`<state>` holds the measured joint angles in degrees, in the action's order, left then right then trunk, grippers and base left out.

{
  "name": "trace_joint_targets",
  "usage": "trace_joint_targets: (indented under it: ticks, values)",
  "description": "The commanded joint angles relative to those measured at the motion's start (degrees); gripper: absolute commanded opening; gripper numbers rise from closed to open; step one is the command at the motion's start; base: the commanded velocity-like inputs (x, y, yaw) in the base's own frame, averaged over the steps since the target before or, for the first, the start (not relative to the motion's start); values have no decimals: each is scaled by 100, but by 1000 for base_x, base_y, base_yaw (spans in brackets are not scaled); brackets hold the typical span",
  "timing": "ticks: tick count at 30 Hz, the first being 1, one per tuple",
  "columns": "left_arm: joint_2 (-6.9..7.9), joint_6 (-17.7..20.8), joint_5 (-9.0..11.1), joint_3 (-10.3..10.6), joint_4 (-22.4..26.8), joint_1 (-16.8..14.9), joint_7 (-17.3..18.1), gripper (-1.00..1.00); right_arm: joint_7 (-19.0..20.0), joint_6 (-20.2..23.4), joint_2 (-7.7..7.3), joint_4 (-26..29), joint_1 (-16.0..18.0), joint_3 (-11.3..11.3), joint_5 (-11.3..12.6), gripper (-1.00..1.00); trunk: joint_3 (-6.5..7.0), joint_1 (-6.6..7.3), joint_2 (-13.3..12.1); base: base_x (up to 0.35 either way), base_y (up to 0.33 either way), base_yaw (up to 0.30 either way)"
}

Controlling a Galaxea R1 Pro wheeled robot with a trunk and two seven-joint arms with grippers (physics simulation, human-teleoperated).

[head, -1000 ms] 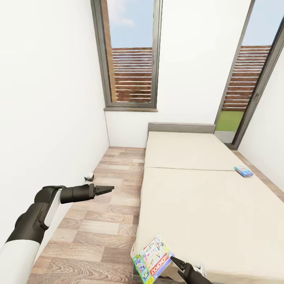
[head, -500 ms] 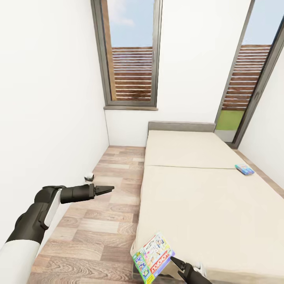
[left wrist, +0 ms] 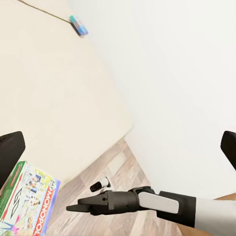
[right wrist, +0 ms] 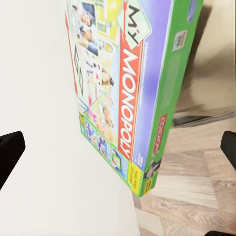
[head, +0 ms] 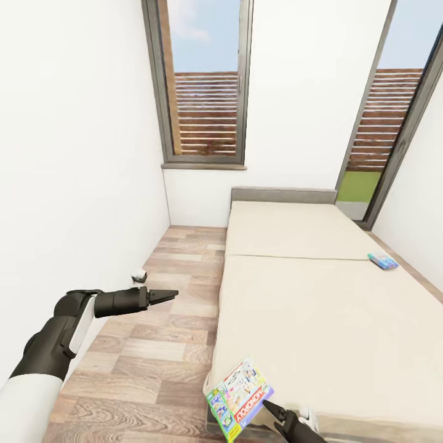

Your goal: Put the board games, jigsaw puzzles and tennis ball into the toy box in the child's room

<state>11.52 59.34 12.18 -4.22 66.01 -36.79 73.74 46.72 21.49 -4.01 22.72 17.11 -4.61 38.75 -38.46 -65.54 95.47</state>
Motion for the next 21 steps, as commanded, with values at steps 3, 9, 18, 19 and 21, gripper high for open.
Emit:
trace_joint_targets:
  ticks: [3,9,18,19,21]
  values:
    - [4,43,12,0,0,-3,9,100,8,49,12,-3,3,-13,37,100,-60,-66,124,0,0,0]
    - [7,43,14,0,2,-3,9,100,11,49,20,-4,3,-13,36,100,-167,-198,365,0,0,0]
    - [20,43,25,84,22,-3,18,100,20,49,26,6,3,-2,36,100,-311,-373,686,0,0,0]
    - [21,43,28,92,21,-3,20,100,20,49,27,8,3,-1,36,100,-311,-373,686,0,0,0]
    - [25,43,32,103,21,-3,22,100,17,49,29,10,3,-2,36,100,-311,-373,686,0,0,0]
